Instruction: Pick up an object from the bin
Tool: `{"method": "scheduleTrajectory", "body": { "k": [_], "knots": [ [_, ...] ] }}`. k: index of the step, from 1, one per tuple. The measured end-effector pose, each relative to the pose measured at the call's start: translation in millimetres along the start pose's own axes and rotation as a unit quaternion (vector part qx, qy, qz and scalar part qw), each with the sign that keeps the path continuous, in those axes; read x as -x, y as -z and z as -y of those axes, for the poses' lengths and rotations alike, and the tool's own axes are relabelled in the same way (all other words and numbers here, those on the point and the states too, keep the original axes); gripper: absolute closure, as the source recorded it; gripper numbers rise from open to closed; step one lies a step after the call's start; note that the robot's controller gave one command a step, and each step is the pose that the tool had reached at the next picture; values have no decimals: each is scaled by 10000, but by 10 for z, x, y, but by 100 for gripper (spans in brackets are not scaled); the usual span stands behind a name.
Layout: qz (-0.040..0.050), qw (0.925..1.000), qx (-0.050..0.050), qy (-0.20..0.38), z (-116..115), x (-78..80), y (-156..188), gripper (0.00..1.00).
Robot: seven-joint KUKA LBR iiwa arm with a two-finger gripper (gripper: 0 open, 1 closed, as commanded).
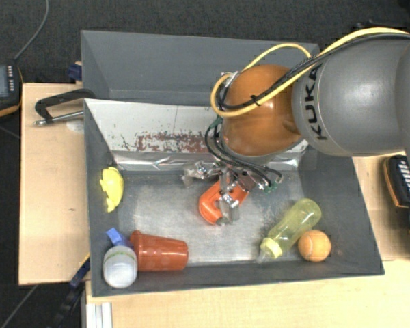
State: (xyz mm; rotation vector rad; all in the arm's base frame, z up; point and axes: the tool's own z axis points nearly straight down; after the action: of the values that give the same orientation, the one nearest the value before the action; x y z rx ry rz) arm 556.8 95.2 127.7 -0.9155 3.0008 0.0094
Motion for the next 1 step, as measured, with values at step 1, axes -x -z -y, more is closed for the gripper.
{"method": "scheduleTrajectory", "body": {
  "k": [1],
  "knots": [
    [5, 9953, -9, 967, 396, -197, -331, 0]
  ]
}}
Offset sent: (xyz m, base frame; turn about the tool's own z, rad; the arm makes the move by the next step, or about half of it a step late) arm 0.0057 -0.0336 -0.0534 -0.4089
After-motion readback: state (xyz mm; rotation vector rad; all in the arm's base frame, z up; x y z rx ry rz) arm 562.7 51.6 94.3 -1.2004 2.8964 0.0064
